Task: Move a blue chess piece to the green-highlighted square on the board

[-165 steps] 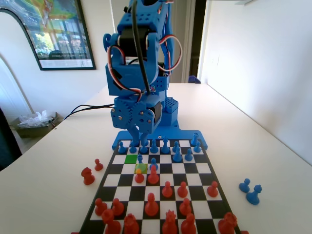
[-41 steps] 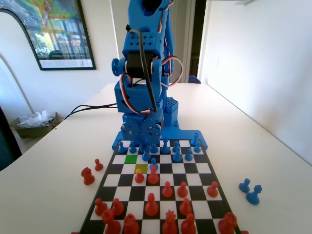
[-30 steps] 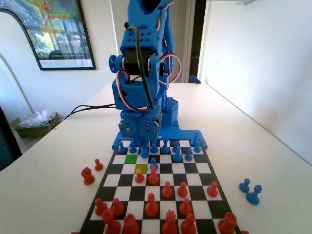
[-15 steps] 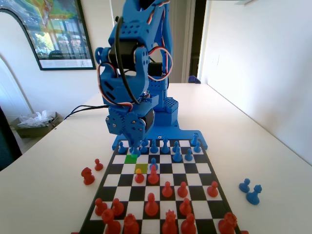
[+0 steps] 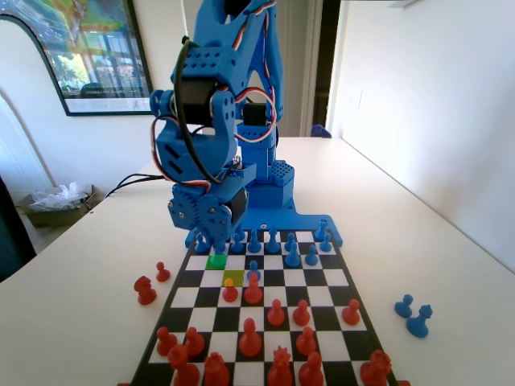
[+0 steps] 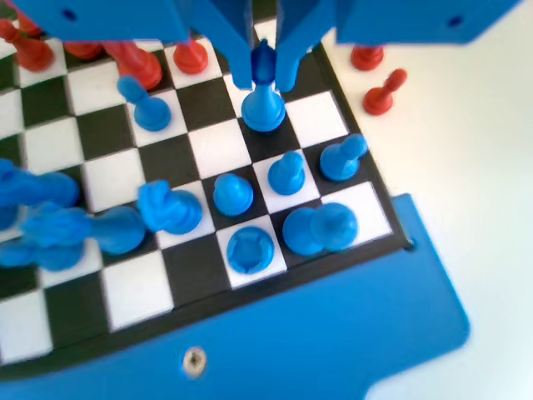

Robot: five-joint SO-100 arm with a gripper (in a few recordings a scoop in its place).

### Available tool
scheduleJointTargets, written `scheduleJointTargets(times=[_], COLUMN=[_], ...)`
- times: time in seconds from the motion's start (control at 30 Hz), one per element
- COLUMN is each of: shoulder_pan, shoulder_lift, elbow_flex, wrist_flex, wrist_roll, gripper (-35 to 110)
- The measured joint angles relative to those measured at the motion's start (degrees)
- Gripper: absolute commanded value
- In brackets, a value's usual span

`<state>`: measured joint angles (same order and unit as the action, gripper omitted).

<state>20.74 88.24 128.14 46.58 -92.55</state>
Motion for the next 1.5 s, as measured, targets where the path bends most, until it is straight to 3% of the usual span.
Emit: scheduleJointTargets(times=[0.57, 1.23, 1.5], shoulder_pan=[1.41, 0.09, -2.72], shoulder_lift=[0.00, 0.00, 1.76], elbow_flex=[2.20, 2.20, -0.53], wrist_flex=[-3.34, -4.31, 2.99], wrist_roll=[-1.14, -0.62, 2.37], gripper=[2, 14, 12])
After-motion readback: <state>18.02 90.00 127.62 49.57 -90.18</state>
